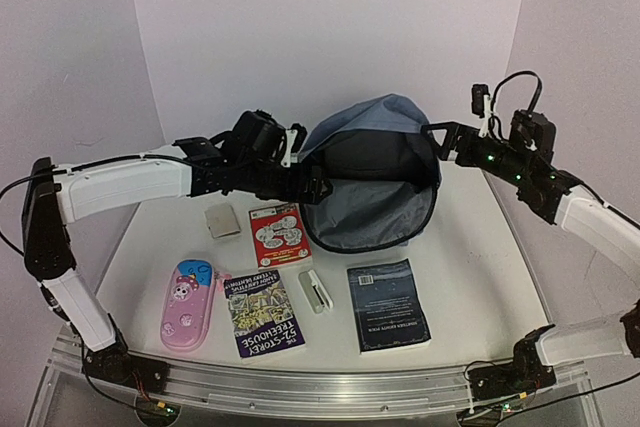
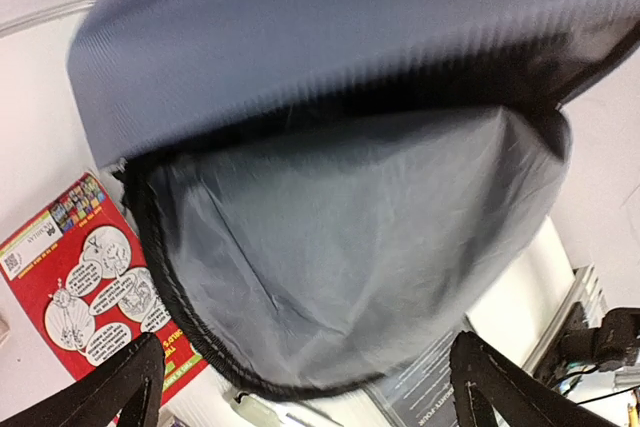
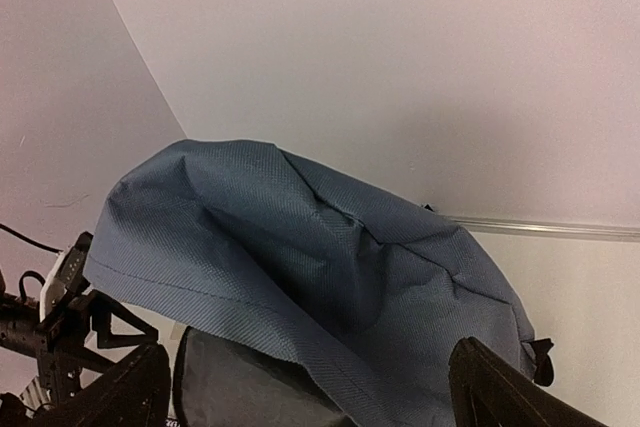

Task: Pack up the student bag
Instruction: Adjust the student bag at the center of the board.

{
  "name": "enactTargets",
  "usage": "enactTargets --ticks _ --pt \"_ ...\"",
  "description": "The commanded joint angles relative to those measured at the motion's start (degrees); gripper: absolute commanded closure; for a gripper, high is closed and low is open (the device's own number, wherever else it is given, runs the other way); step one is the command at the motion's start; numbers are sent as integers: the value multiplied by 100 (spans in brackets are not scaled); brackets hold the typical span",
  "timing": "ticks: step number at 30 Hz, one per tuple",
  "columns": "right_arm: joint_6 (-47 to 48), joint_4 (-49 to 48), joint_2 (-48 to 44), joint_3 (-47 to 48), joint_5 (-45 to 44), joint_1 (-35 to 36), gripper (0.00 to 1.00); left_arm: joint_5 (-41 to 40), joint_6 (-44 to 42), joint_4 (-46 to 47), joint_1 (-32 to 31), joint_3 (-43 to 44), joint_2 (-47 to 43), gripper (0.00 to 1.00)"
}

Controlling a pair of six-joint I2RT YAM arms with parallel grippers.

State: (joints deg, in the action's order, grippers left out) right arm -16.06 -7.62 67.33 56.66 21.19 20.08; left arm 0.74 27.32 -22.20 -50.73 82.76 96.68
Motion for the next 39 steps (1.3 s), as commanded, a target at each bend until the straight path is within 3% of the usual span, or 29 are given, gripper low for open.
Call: enactTargets --ticks 1,6,22,30,39 --pt "-168 346 -291 -76 362 7 3 382 182 171 180 -196 -522 0" --pt "-222 489 -316 -227 418 5 2 673 196 453 228 -267 -463 0" --pt "-490 864 -440 -308 558 7 2 534 -408 289 232 764 167 0" --pt "-927 1378 -981 -928 903 18 2 1461 337 765 822 157 56 0" --pt "-867 1408 -1082 -1239 566 21 2 1444 -496 776 845 171 113 0"
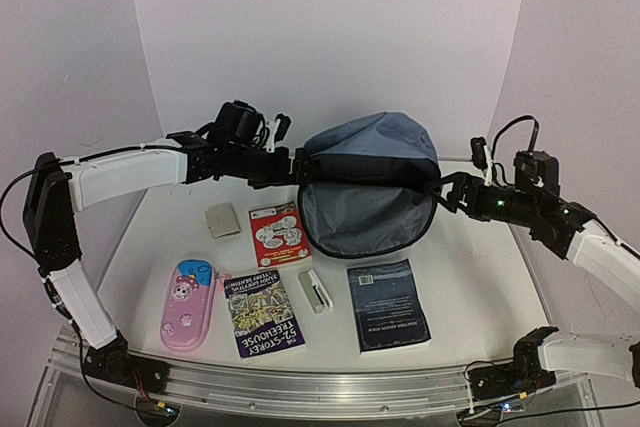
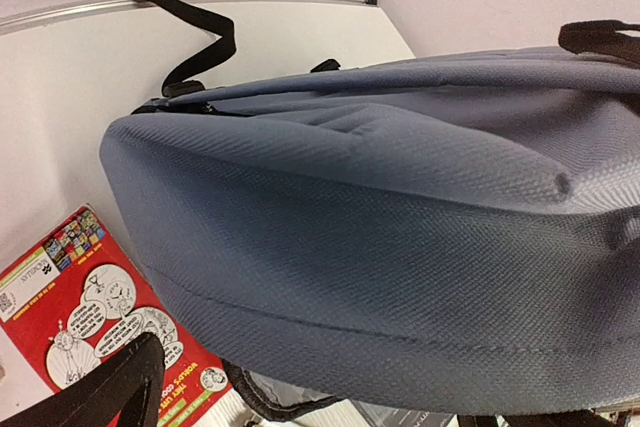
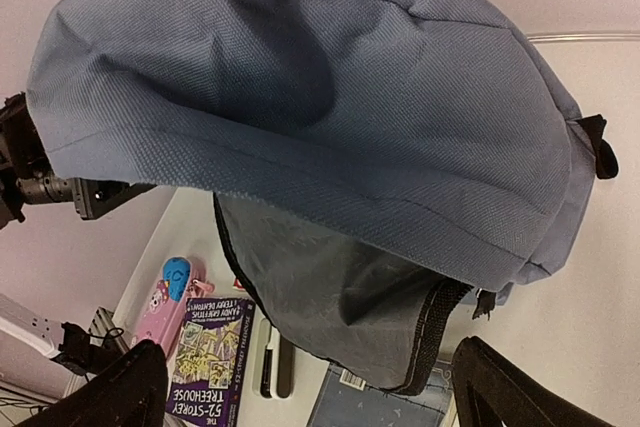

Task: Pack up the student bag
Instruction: Adjust the student bag at the center of the board.

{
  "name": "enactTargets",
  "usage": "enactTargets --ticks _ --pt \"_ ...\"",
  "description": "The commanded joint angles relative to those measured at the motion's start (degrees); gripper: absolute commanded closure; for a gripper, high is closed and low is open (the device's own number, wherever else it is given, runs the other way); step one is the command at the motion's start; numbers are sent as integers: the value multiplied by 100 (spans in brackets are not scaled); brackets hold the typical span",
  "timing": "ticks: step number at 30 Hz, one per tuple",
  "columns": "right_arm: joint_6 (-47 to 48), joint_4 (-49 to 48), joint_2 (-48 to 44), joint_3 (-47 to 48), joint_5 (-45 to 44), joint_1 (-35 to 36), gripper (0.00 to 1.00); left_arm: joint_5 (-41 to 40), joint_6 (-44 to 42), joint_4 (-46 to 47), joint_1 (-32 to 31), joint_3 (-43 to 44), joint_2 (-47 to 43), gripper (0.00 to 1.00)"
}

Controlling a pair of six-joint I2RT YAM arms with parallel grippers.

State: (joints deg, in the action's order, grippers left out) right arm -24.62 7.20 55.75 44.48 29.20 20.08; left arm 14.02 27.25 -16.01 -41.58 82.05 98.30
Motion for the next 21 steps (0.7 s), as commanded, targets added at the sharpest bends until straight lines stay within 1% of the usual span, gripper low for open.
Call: enactTargets --ticks 1,3,6,14,19,21 --pt "-8 -77 155 -5 -303 20 2 53 -604 42 -75 296 -29 0" --pt "-31 -88 298 24 -424 26 2 -47 -824 -99 -96 347 -19 0" --pt "-150 -96 489 40 -626 26 2 -149 -994 -121 -120 133 -175 0" --pt "-148 -182 651 -189 -370 46 3 -222 -819 75 -120 -654 -653 0" --pt "-376 -667 776 -291 -213 44 5 -236 -862 370 -122 -863 -746 0" --pt "-513 -1049 952 -316 -51 57 9 -159 -976 408 -132 -732 -696 0"
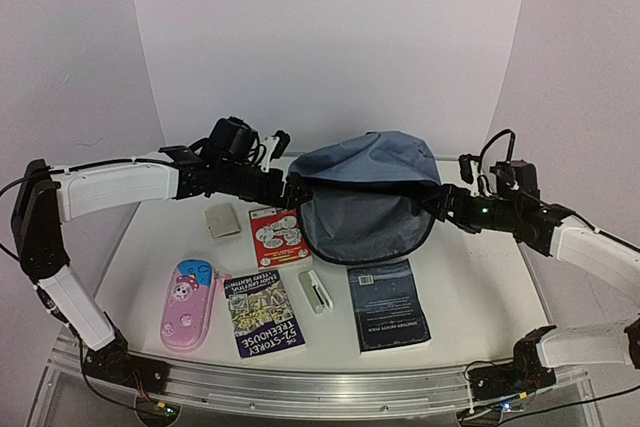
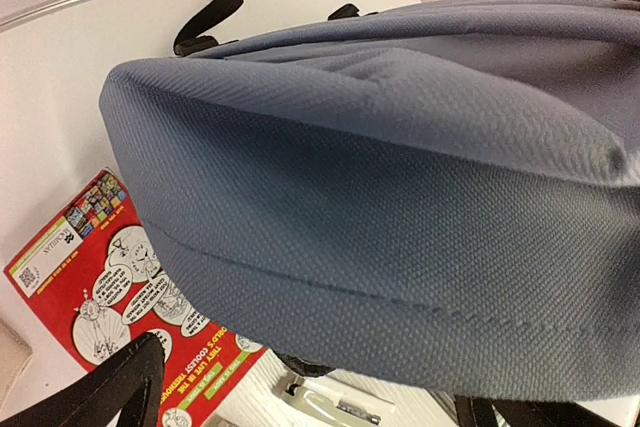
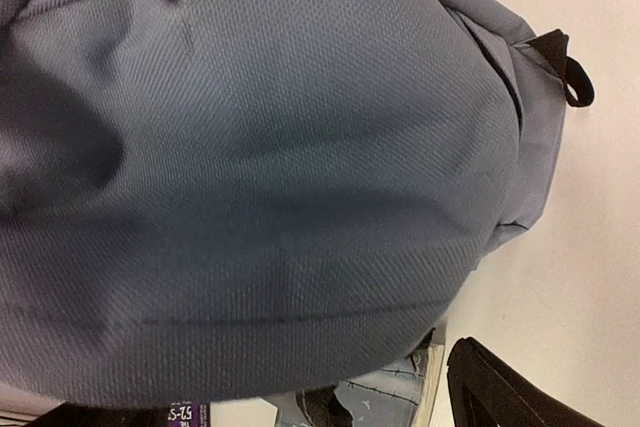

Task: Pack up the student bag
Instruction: Adjust the student bag at the center of the board.

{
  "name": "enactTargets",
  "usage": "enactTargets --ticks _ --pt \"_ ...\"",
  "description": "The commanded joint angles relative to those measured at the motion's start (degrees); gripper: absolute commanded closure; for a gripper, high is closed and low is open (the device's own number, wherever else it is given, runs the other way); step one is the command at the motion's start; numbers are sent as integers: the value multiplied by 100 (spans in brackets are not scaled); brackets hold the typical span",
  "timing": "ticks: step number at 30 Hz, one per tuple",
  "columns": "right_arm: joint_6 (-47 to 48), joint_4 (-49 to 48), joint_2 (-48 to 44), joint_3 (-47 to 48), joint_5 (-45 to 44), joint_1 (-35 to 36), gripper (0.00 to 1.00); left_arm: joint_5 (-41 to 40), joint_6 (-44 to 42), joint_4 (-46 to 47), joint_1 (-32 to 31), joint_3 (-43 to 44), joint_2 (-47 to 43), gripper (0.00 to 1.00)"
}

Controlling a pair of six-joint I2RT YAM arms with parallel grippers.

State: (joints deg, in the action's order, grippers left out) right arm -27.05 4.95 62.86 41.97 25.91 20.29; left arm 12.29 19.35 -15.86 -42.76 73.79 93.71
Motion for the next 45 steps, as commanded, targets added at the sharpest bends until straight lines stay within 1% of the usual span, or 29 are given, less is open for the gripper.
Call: enactTargets --ticks 1,3,4,7,9,10,12,14,16,19,25,28,32,33,35,36,38,42,44,45 --pt "-343 -970 334 -69 343 40 13 17 -249 383 -25 190 -197 0" --pt "-501 -1250 461 -78 502 52 20 15 -380 334 -47 423 -89 0" --pt "-548 -1355 507 -54 550 59 26 -11 -461 287 -62 579 -35 0" --pt "-590 -1406 573 215 632 69 49 -202 -676 168 -74 1084 104 0" --pt "-614 -1374 553 517 695 65 61 -416 -833 177 -77 1309 170 0" --pt "-621 -1326 535 689 709 67 69 -504 -959 201 -78 1435 200 0" --pt "-600 -1204 506 1001 706 66 81 -659 -1176 243 -77 1622 252 0" --pt "-538 -1059 510 1334 675 68 90 -768 -1435 284 -79 1783 296 0" --pt "-492 -944 550 1619 672 66 96 -882 -1677 297 -82 1923 346 0" --pt "-450 -826 658 1944 715 67 100 -976 -2105 308 -81 2075 437 0" --pt "-254 -298 844 2444 735 71 100 -1571 -2771 144 -82 2591 849 0" --pt "-128 33 935 2650 778 66 100 -1763 -2828 69 -83 2901 1077 1" --pt "78 463 947 2907 785 68 100 -2179 -2811 165 -79 3055 1227 8" --pt "127 539 937 2962 795 67 100 -2203 -2825 195 -76 3058 1244 8" --pt "206 745 924 3069 818 67 100 -2338 -2819 230 -82 3097 1276 5" --pt "255 840 922 3143 814 67 100 -2466 -2802 253 -81 3113 1290 2" --pt "324 1017 909 3256 788 66 100 -2630 -2800 288 -74 3143 1299 0" --pt "409 1281 883 3447 690 70 100 -2361 -2742 251 -74 3148 1232 1" --pt "434 1368 887 3537 603 71 100 -1998 -2713 263 -73 3038 1107 10" --pt "451 1413 914 3608 539 68 100 -1729 -2712 305 -74 2908 1037 25"
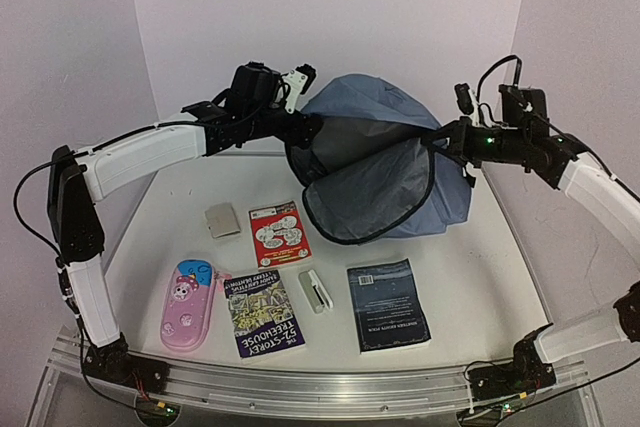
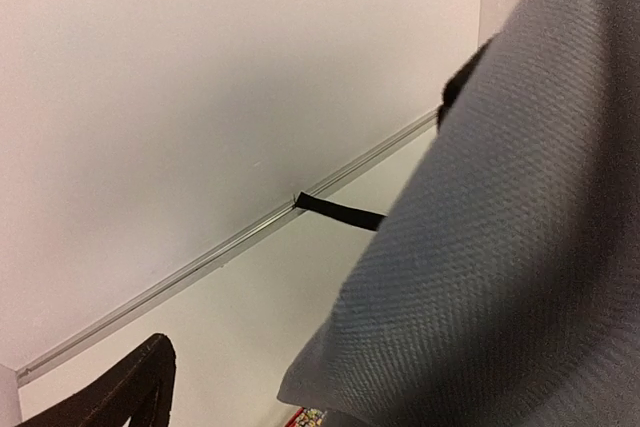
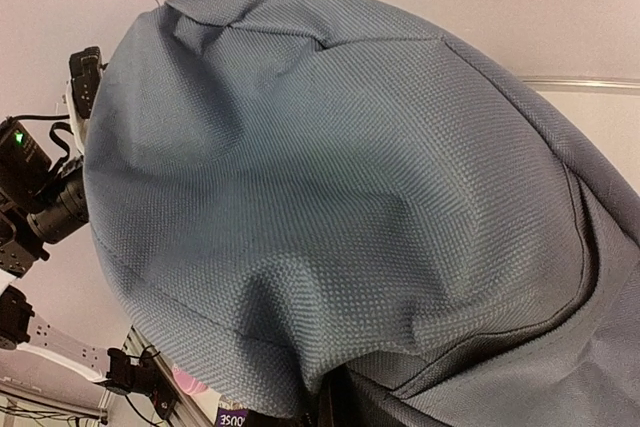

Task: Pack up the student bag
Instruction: Adjust the student bag at the center of the board.

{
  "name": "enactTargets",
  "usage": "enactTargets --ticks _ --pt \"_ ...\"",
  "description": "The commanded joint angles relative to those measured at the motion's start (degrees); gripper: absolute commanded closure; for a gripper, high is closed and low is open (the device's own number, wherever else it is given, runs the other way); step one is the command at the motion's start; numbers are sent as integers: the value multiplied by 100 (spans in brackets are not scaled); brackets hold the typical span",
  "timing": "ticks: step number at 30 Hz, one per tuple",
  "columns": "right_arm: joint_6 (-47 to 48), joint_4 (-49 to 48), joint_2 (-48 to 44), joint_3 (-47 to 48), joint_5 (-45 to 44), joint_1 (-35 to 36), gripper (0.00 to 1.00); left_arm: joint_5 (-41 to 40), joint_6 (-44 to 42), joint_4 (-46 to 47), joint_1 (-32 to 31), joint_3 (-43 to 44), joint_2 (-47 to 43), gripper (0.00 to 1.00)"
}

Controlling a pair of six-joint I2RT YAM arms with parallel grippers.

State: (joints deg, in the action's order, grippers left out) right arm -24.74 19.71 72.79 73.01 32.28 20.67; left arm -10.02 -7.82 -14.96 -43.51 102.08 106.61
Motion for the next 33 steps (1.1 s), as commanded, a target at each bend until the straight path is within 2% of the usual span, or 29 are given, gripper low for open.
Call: enactTargets --ticks 1,4,6,7,13,15,18,20,25,28,33 --pt "240 -23 -36 581 -171 30 100 760 13 257 0 -63 -346 42" --pt "353 224 193 939 -520 34 100 1608 164 417 0 -434 -601 77" --pt "470 340 428 1216 -874 33 100 1876 466 396 0 -501 -691 93" --pt "528 362 573 1340 -1052 32 100 1958 634 246 0 -433 -685 98" --pt "624 505 1920 2331 -1738 26 99 2703 2309 -850 9 213 -346 100" --pt "612 481 2384 2568 -1968 28 88 2763 2829 -950 20 87 -354 100" --pt "596 349 2948 2897 -2147 29 69 2701 3795 -688 91 -560 -549 100" --pt "562 238 3198 3050 -2094 30 46 2539 4411 -417 160 -1179 -717 100" --pt "429 47 3228 3015 -1840 35 12 2271 5060 -60 236 -2085 -896 100" --pt "402 -125 2876 2599 -1661 53 3 2285 5403 97 259 -2495 -914 100" --pt "509 -469 2153 1686 -1544 461 2 2357 5851 393 318 -3040 -868 100"
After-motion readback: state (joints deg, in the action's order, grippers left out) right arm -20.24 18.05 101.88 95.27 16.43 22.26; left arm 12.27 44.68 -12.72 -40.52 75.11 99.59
